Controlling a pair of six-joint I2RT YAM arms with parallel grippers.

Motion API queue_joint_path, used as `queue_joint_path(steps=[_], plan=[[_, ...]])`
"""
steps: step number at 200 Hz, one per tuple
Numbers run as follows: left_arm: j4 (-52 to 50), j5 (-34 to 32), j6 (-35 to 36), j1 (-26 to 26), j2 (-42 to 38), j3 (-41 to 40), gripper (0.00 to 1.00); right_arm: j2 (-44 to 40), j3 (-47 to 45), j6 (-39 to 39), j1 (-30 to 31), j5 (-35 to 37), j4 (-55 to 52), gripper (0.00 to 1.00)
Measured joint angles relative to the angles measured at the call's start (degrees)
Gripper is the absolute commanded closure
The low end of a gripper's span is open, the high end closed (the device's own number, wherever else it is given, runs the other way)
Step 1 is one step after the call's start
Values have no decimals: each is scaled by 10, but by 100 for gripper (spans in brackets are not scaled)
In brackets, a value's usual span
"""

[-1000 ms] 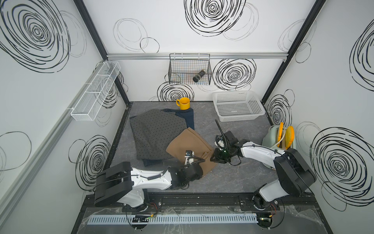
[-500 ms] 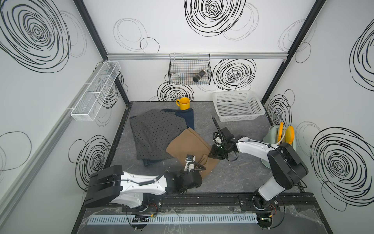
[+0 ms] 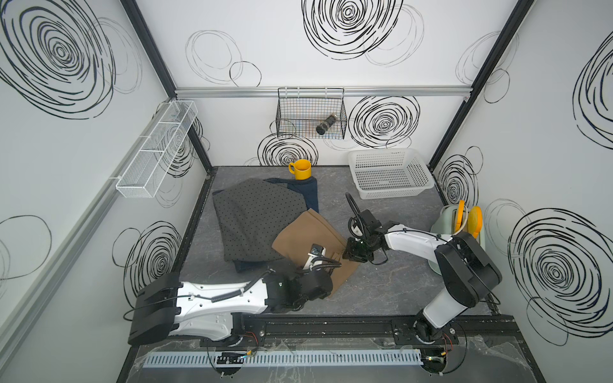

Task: Roll up the skirts
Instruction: Roll the skirt at the center of the board.

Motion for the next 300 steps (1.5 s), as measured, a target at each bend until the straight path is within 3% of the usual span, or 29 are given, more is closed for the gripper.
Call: queue_joint_path(steps=[28,97,127,154,176,231,300], plan=[[5,12,110,-30,23,56,62,0,0,20,-7,0,0,68],[36,37,359,-45,162,64,30,0,-10,38,-48,-37,7,68],[57,41,413,-31,231,71,32,1,-14,37,-63,-61,10,68],[78,43,433,4,270,74,37,4,-14,36,-70,-75,11,68],[80,47,435,20,287,74,34,6,-18,35,-76,-85,15,68],[71,70,408,0,295,74,23,10,-20,33,-85,-105,18,68],[37,70,370,-16,296,85,22,10,-22,33,-93,-116,21,68]])
